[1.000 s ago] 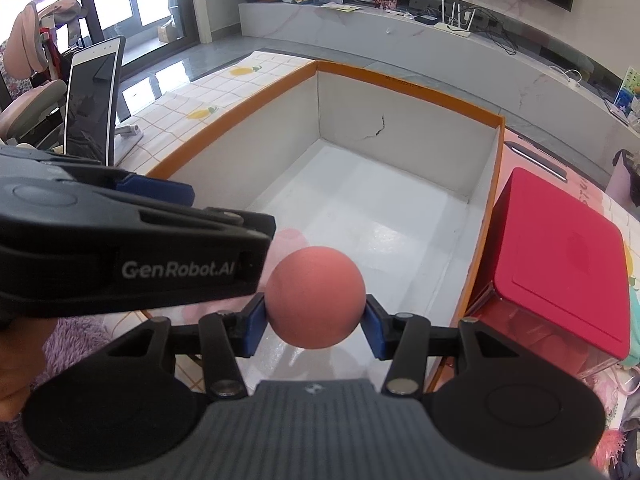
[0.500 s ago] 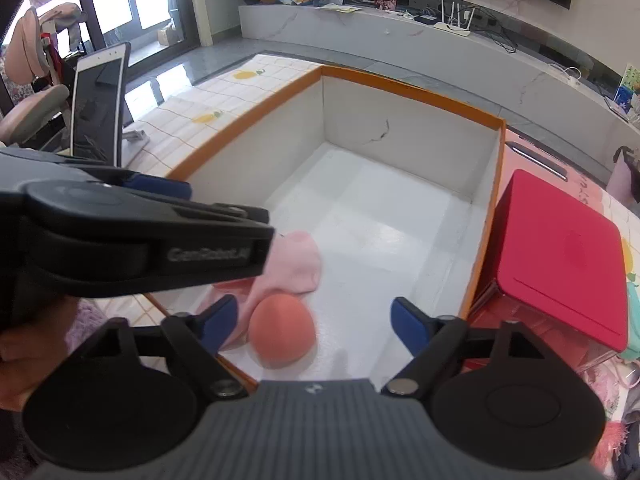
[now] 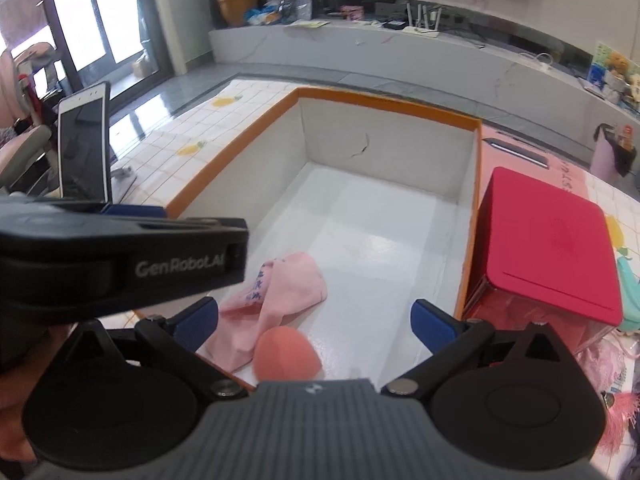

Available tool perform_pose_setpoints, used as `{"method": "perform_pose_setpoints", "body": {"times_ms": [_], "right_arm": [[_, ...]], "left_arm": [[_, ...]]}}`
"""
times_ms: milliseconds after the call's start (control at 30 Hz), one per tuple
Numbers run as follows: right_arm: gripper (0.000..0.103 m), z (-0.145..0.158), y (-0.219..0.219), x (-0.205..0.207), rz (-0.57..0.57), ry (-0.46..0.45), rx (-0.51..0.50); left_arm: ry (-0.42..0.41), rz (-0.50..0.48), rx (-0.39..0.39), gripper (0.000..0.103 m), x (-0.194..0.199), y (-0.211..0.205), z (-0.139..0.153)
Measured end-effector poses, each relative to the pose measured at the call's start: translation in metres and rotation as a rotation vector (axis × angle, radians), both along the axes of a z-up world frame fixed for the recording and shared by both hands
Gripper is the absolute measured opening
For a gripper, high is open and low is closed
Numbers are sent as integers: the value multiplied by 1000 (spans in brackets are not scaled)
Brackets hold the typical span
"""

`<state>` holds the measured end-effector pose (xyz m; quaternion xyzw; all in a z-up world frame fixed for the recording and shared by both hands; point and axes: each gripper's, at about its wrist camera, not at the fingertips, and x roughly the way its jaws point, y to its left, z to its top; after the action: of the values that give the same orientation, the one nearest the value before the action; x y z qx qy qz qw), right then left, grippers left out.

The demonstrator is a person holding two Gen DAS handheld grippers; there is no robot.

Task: Organize soft objects
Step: 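Open both grippers to drop the ball and cloth into the orange box, then move both grippers back over the pile of soft items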

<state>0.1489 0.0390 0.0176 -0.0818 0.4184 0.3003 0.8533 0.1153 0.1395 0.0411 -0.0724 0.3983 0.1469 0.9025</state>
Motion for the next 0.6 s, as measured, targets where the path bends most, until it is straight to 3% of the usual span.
{"method": "perform_pose_setpoints", "body": {"times_ms": [233,467,600], "right_arm": [[100,7,-2,-5,-5,-17,6],[100,19,-13,-8,-42,-30,43],[100,36,-24,-18,-47,-100,55]], "left_arm": [[-27,8,22,73,-7,-6,8],[-52,34,-11,73,-24,-4,18],[-95,70,7,73,-40,-6,28]]}}
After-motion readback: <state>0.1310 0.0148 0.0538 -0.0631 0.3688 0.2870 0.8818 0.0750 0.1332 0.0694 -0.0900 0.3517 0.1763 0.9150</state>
